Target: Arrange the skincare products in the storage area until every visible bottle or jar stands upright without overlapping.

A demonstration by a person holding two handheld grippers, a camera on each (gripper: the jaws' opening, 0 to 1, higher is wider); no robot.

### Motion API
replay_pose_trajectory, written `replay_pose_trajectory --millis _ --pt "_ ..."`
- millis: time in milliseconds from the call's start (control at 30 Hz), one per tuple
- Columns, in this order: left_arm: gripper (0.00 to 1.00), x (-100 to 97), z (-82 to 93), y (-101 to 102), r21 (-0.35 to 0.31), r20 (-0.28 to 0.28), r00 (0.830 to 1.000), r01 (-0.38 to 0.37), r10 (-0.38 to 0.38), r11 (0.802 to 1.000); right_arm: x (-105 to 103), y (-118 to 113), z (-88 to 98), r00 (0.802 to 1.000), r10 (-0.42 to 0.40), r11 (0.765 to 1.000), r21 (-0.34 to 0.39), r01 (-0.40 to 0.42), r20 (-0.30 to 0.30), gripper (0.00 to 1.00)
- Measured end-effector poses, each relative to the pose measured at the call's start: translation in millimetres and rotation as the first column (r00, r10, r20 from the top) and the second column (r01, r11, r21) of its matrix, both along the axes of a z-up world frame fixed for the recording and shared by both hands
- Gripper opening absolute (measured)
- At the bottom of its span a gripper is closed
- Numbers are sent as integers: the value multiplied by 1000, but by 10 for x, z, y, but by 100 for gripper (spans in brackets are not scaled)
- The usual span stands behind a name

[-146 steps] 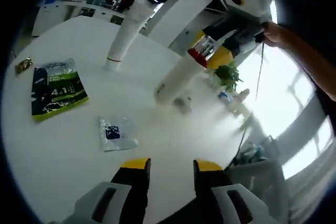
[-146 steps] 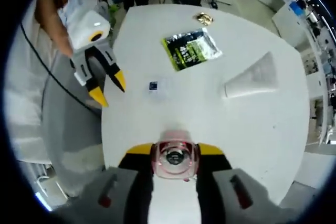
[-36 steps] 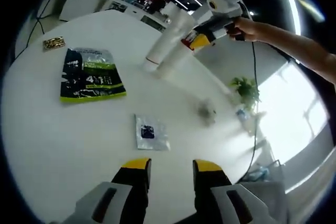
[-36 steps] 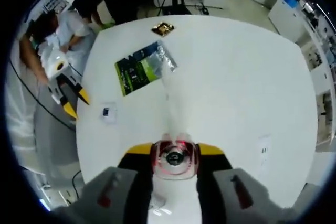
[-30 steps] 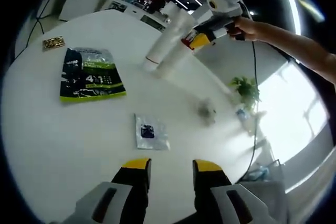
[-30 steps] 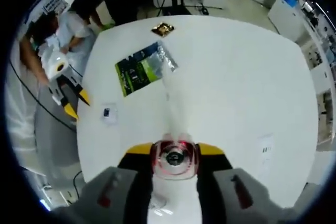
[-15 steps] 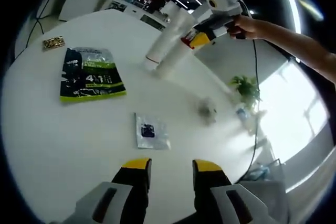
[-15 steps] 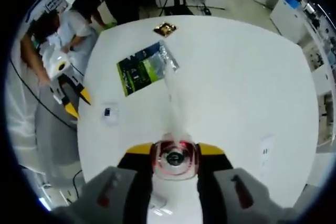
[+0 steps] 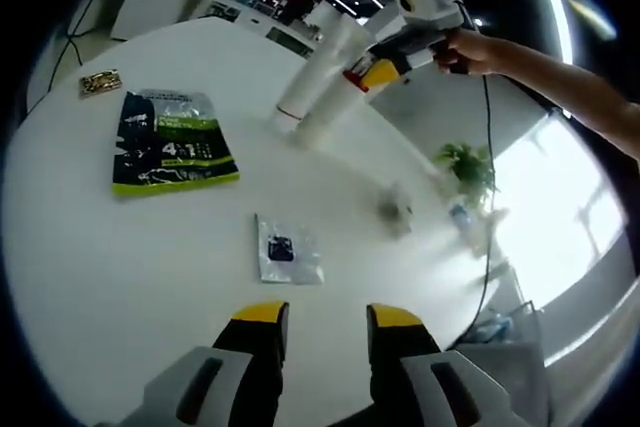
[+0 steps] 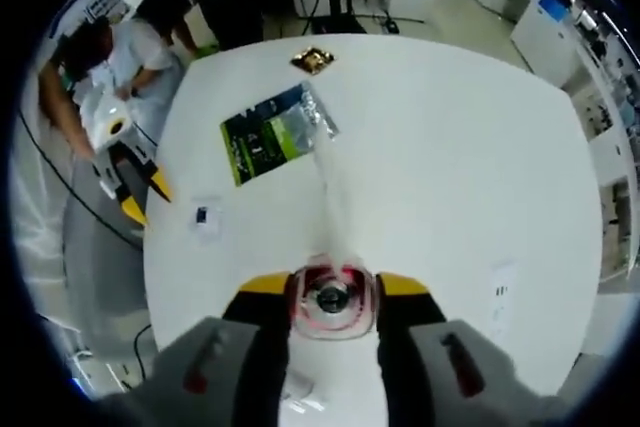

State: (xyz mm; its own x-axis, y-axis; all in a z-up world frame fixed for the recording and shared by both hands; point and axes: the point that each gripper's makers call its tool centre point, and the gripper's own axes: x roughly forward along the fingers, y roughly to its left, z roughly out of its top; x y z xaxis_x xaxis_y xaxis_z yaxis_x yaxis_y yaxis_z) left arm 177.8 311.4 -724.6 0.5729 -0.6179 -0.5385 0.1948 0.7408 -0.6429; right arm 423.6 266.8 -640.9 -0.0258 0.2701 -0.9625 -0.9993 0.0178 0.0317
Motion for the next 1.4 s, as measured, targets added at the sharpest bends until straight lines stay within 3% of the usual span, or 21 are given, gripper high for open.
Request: replay_pose_trajectory --millis 67,167,233,333,400,467,600,667,800,833,867,933,967,1000,1033,1100,1133,1167,1200,1233,1400 --pt "33 -4 0 -1 0 0 1000 1 -1 1000 16 -21 57 1000 -14 1000 13 14 19 35" --pt "33 -16 6 -14 2 2 1000 9 -9 1000 -56 -5 157 996 -92 988 127 90 13 39" --pt "33 -24 6 -26 4 3 1000 17 -17 1000 -103 -94 159 994 -108 986 131 104 18 40" --pt "33 -35 17 -49 7 6 1000 30 -30 1000 -184 -256 170 983 -181 962 215 170 30 42" --pt "33 -38 19 -53 9 7 999 33 -34 999 -280 -419 171 960 -281 922 275 272 -9 42" --pt "33 -38 19 -56 8 6 999 34 -34 999 -350 -646 124 940 -340 897 301 324 -1 46" --pt "33 -60 14 -108 18 7 998 64 -64 998 -556 -1245 -114 887 -462 859 243 451 -14 51" --pt "33 -73 9 -126 23 6 997 75 -75 997 -628 -1387 -181 869 -495 843 230 486 -20 51" --pt "33 -87 2 -145 32 3 996 88 -89 996 -874 -1813 -451 780 -623 766 157 623 -55 50" --pt "33 -90 -5 -143 37 2 996 92 -92 995 -968 -1862 -533 728 -678 713 154 685 -100 50" --pt "33 -89 -9 -144 39 0 996 92 -92 995 -1017 -1905 -593 692 -713 677 147 721 -115 50" --pt "33 -92 -19 -148 41 -5 996 93 -93 995 -1087 -2015 -707 644 -757 633 122 764 -106 49" --pt "33 -94 -25 -145 47 -5 996 95 -95 994 -1106 -2052 -770 600 -792 587 130 799 -114 49" --pt "33 -94 -28 -143 50 -5 995 95 -95 994 -1119 -2064 -791 582 -804 568 130 813 -120 47" --pt "33 -96 -37 -141 53 -9 996 94 -94 994 -1160 -2141 -861 461 -873 449 106 887 -161 43" --pt "33 -103 -40 -150 56 -12 995 96 -96 994 -1115 -2168 -874 371 -908 352 127 927 -195 35" --pt "33 -109 -50 -156 60 -14 995 99 -99 993 -1088 -2178 -874 303 -925 279 132 951 -228 36" --pt "33 -113 -56 -161 61 -17 995 102 -101 993 -1068 -2173 -872 267 -931 239 136 961 -249 37" --pt "33 -116 -65 -167 61 -20 994 105 -104 993 -1053 -2182 -876 244 -935 216 130 968 -256 37" --pt "33 -118 -67 -173 63 -20 994 107 -106 992 -1044 -2185 -876 253 -934 225 132 965 -254 37" --pt "33 -129 -89 -179 80 -24 993 113 -112 990 -950 -2184 -931 249 -939 223 130 966 -237 36"
